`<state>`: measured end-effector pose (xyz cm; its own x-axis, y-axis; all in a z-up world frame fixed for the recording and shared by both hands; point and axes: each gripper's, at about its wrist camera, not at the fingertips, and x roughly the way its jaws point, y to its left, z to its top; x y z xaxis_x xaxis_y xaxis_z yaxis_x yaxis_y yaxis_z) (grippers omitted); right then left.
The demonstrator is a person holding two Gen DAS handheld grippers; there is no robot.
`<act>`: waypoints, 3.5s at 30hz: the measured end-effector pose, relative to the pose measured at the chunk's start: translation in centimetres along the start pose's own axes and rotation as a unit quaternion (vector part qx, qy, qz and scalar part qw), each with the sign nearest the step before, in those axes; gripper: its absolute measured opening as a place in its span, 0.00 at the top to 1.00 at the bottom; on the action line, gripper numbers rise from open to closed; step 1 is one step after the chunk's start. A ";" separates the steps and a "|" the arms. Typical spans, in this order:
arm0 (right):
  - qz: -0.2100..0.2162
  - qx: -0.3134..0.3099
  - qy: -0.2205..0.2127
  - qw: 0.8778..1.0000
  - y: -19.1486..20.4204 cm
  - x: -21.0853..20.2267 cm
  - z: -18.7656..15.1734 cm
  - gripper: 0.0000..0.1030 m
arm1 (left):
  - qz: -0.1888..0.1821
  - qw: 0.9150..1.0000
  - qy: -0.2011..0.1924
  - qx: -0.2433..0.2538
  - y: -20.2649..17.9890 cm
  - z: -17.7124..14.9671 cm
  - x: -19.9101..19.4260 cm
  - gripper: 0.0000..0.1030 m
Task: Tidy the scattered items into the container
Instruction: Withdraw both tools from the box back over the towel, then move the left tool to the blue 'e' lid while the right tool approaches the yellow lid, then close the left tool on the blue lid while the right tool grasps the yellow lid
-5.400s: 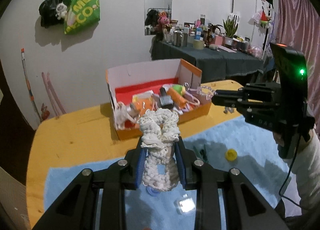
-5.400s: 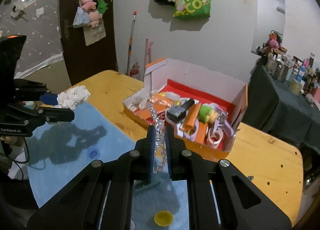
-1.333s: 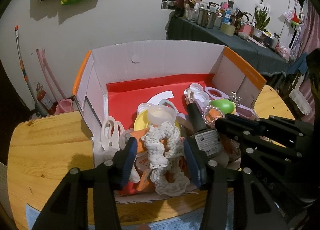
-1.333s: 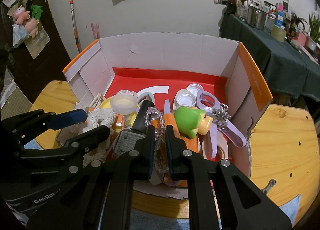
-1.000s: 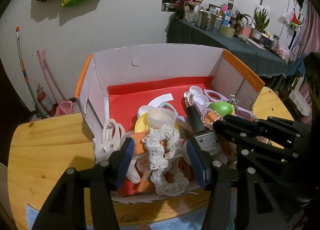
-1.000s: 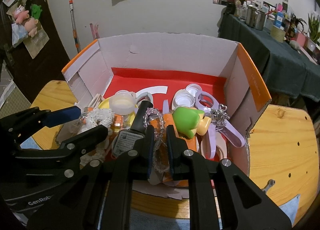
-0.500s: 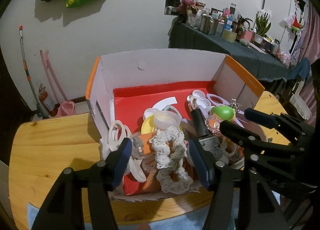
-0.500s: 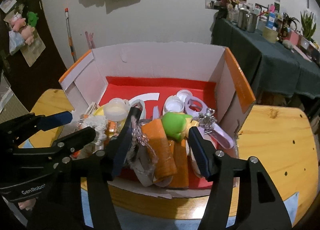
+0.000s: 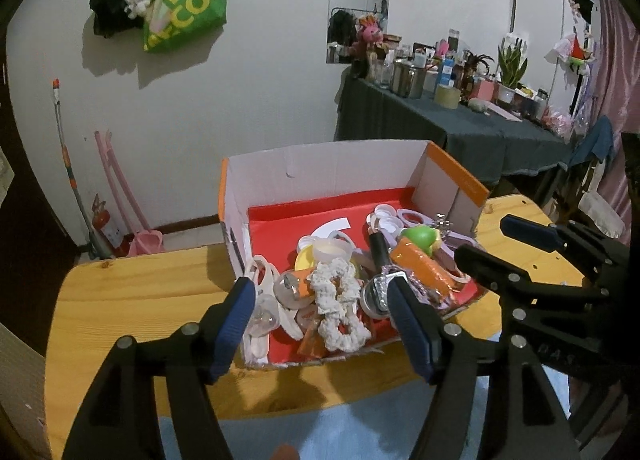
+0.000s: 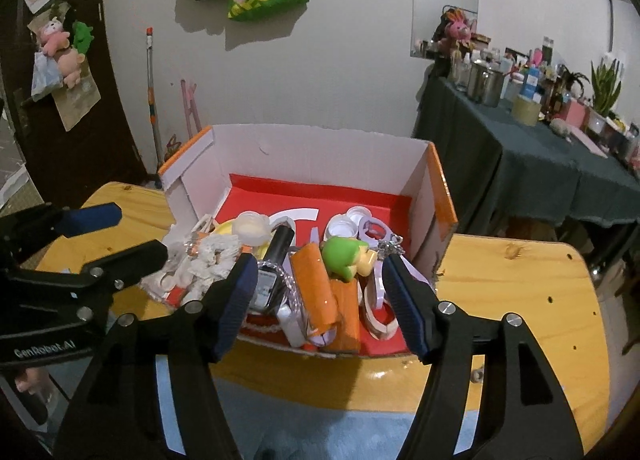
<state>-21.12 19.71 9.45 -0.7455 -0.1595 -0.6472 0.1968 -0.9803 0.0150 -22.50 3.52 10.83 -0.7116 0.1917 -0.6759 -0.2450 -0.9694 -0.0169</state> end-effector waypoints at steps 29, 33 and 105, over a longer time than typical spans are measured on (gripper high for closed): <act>0.014 -0.016 0.009 1.000 0.5 -8.9 -9.2 0.30 | -0.025 0.996 0.027 0.085 -0.8 -10.5 -6.2 0.27; 0.011 -0.014 0.032 0.999 0.1 -8.3 -11.0 0.30 | -0.037 0.994 0.038 0.091 -0.6 -12.1 -5.7 0.27; -0.005 0.001 0.113 0.994 -2.2 -3.2 -17.4 0.70 | -0.091 0.987 0.107 0.076 0.1 -17.0 -0.7 0.64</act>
<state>-8.10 24.40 -1.75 -0.5860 -0.1197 -0.8014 0.1877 -0.9822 0.0095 -10.83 0.68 -1.16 -0.4959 0.3086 -0.8117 -0.4633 -0.8846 -0.0533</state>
